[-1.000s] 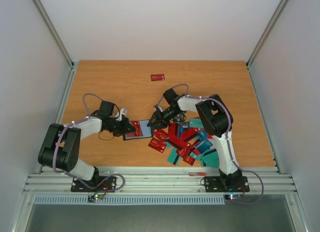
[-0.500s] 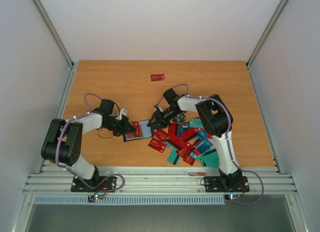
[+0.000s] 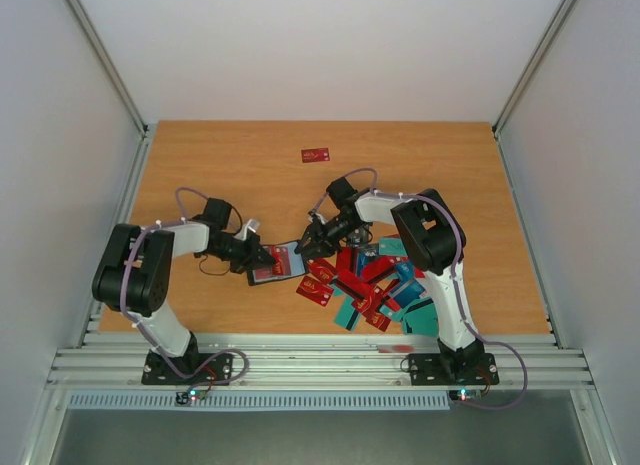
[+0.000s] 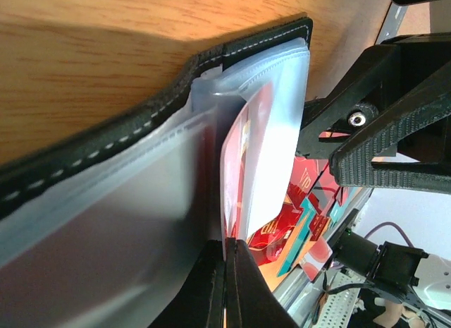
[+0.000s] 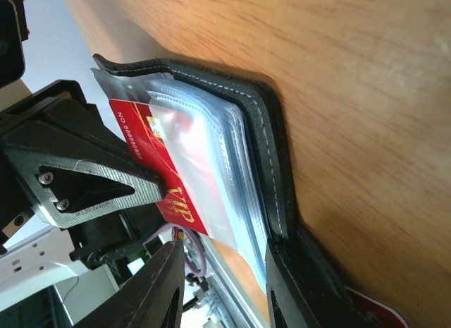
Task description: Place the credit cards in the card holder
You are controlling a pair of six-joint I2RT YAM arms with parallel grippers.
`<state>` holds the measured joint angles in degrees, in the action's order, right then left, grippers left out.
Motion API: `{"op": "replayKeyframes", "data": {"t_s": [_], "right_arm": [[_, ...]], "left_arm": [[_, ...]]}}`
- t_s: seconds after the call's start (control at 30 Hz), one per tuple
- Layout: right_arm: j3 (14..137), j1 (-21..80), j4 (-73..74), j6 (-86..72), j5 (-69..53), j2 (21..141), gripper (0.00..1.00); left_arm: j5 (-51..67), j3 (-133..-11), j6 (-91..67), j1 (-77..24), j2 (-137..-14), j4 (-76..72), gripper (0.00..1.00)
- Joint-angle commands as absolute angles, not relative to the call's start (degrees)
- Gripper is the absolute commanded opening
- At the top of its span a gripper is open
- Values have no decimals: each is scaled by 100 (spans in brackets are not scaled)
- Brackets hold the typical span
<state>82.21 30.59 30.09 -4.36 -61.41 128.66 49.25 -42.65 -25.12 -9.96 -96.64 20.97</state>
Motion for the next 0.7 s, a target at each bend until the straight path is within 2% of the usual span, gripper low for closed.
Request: {"op": "replayKeyframes", "data": {"t_s": [0.0,0.43,0.6,0.67], "right_arm": [[8253,3032,3099,-413,-5713,13158,34],[8306,3028,3027,-502,-5757,13177,34],[8284,3024,2946,-567,-5783,13166,34],[8267,3027,2921,-575,-5791,13166,33]], "left_arm": [[4955,-4419,-2285,-1036,-9940,2277,0],[4948,-4572,-2627,-1254,-10169,1961,2],[4781,-4634,-2882,-1393,-10116,2013,8],[4648,-4670,-2928,-1406,-10039,2162,16]]}}
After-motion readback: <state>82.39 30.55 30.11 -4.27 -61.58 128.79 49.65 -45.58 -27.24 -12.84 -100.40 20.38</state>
